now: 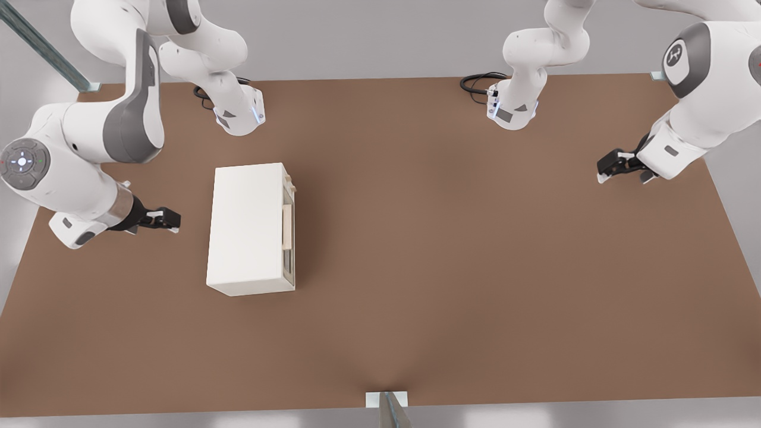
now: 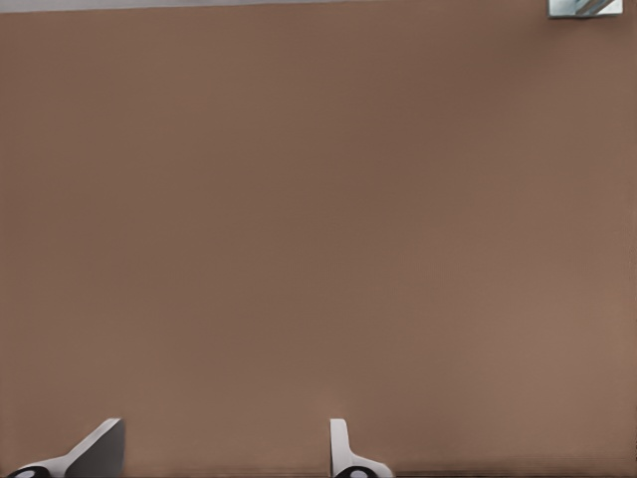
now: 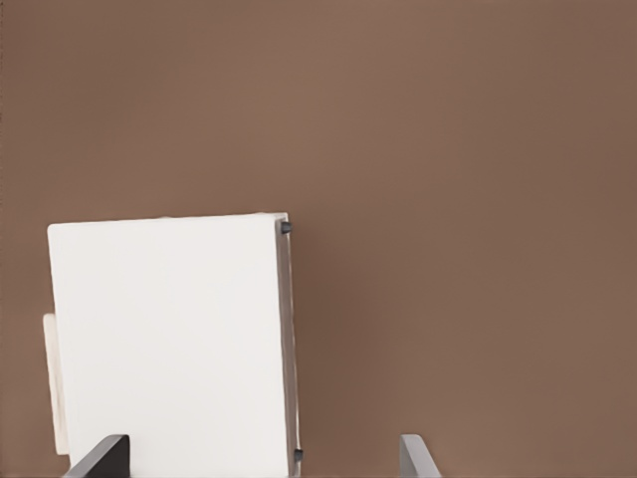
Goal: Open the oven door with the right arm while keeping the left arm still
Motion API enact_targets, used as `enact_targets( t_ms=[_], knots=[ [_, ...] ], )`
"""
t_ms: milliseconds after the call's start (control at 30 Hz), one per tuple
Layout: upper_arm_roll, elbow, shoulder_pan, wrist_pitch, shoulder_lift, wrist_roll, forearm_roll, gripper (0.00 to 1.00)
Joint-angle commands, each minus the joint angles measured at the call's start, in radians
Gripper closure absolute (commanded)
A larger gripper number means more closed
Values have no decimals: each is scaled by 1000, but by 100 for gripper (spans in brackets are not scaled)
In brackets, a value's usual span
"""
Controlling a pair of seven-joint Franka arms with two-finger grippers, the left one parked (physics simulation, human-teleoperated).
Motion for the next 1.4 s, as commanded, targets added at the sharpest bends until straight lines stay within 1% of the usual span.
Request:
enact_targets(
  t_ms=[0,33,67,100,133,167,200,267,300,367,400,467,533,567,667,867,1100,1367],
  knots=[
    [-3,2,1,-14,0,11,14,0],
    [20,-1,1,-32,0,10,-4,0],
    [98,-43,4,-40,24,12,-102,0],
    [121,-8,63,-78,97,111,-126,40],
    [121,21,138,-119,153,280,-132,79],
    [118,114,197,-156,242,333,-159,79],
    [114,160,252,-158,301,426,-167,79],
    [98,164,278,-162,330,405,-207,79],
    [111,164,303,-176,324,400,-287,79],
    [111,170,366,-213,336,423,-429,79],
    [112,171,369,-218,333,481,-423,79],
    [111,182,431,-224,340,581,-425,79],
    [111,191,459,-225,416,709,-431,79],
    [109,203,464,-225,449,710,-437,79],
    [111,219,498,-228,483,704,-484,79],
    [112,205,502,-222,512,701,-529,79],
    [114,182,521,-227,546,704,-531,79],
    [114,157,527,-227,549,702,-531,79]
  ],
)
